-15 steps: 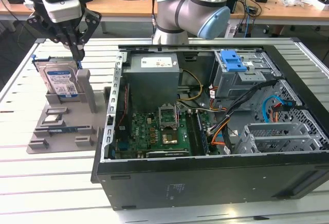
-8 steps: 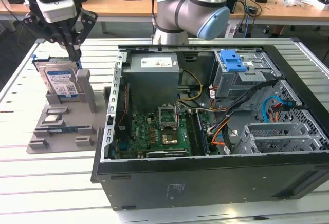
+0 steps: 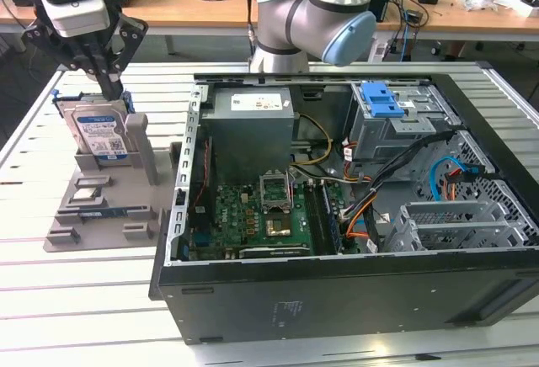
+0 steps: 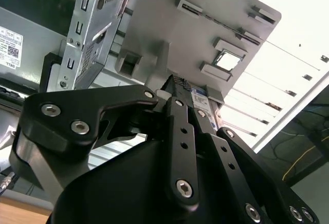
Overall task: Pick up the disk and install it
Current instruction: 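Reach for the disk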
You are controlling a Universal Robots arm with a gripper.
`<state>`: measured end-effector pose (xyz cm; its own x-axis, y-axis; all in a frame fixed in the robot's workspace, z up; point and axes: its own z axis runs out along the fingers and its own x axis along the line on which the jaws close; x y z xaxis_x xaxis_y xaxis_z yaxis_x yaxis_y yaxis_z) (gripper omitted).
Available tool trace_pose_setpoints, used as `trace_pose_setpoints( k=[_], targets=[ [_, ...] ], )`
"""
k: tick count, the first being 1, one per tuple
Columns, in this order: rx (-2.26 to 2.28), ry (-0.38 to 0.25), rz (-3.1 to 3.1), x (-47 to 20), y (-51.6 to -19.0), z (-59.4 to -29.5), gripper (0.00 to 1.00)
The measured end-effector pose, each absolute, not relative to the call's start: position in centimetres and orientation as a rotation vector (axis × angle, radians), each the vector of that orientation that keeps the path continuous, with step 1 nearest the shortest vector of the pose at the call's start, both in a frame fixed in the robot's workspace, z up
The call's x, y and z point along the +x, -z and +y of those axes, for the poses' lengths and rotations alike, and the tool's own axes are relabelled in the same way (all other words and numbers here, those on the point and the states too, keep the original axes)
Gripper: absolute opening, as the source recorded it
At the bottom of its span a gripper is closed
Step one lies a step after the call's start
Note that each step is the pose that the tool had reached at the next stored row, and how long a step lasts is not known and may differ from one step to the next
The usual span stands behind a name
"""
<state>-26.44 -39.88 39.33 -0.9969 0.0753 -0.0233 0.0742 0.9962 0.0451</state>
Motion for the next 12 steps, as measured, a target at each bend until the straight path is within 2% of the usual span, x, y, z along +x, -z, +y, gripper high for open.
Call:
trace_pose_setpoints(
  k=[12],
  targets=[
    [0.117,-0.069,3.114,-28.0,-39.3,-39.9,0.11]
  ],
)
